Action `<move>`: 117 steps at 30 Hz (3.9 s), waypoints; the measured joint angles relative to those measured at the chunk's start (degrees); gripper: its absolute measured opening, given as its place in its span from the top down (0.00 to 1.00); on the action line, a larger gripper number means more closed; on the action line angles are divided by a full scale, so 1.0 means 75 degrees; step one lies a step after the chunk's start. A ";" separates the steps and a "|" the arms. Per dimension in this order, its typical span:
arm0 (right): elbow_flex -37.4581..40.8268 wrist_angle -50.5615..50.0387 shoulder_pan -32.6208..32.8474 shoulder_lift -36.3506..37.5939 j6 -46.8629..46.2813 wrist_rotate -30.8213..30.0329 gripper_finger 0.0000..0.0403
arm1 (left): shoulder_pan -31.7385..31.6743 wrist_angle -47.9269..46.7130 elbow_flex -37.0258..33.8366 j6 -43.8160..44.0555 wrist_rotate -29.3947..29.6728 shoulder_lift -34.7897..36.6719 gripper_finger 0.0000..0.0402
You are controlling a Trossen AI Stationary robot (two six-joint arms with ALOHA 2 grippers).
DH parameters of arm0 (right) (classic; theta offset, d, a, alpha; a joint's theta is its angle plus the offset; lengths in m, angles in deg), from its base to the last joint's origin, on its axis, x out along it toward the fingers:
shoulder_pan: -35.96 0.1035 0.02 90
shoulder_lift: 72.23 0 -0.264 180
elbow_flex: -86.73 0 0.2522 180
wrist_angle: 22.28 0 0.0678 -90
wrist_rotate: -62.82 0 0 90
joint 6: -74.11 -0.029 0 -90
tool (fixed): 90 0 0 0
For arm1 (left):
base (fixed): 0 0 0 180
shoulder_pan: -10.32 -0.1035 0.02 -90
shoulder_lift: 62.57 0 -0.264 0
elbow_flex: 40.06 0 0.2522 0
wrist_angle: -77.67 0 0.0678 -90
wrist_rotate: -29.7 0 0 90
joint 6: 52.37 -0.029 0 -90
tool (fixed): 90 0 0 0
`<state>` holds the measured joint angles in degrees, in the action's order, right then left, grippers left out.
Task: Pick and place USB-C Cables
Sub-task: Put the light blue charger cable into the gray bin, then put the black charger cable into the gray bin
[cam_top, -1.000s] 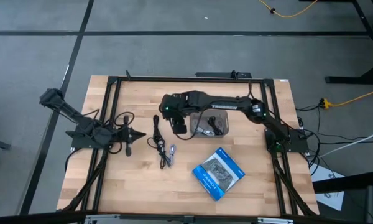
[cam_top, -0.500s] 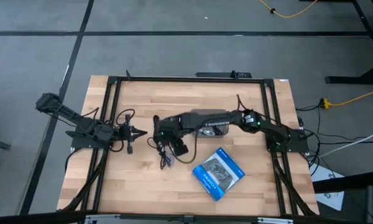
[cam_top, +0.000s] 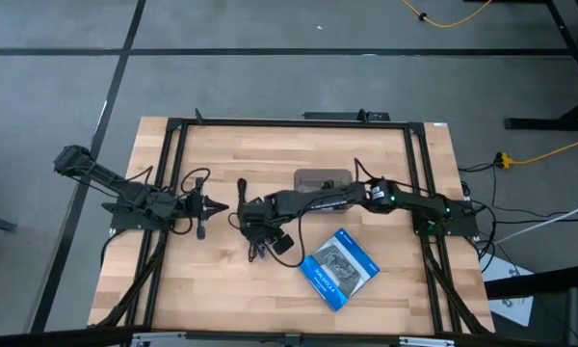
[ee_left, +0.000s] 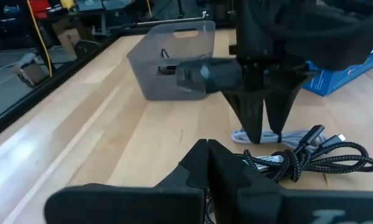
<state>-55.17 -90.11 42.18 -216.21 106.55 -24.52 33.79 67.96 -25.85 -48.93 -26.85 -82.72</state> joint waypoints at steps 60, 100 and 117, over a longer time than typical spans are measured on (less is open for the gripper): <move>0.1271 0.0567 -0.0243 0.0104 -0.1921 -0.0152 0.85 | 0.0003 -0.0006 0.0000 0.0061 -0.0017 -0.0011 1.00; 0.5050 -0.1860 -0.0831 0.4263 -0.5864 -0.3479 0.74 | 0.0003 -0.0009 0.0000 -0.0078 -0.0046 -0.0020 1.00; 0.4083 0.2780 -0.0855 0.4283 -0.3221 -0.2701 0.64 | 0.0020 -0.0280 0.0134 0.0561 -0.0234 -0.0015 1.00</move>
<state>-24.54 -69.27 35.77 -184.09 82.39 -44.78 33.94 65.87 -24.84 -44.72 -28.61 -82.83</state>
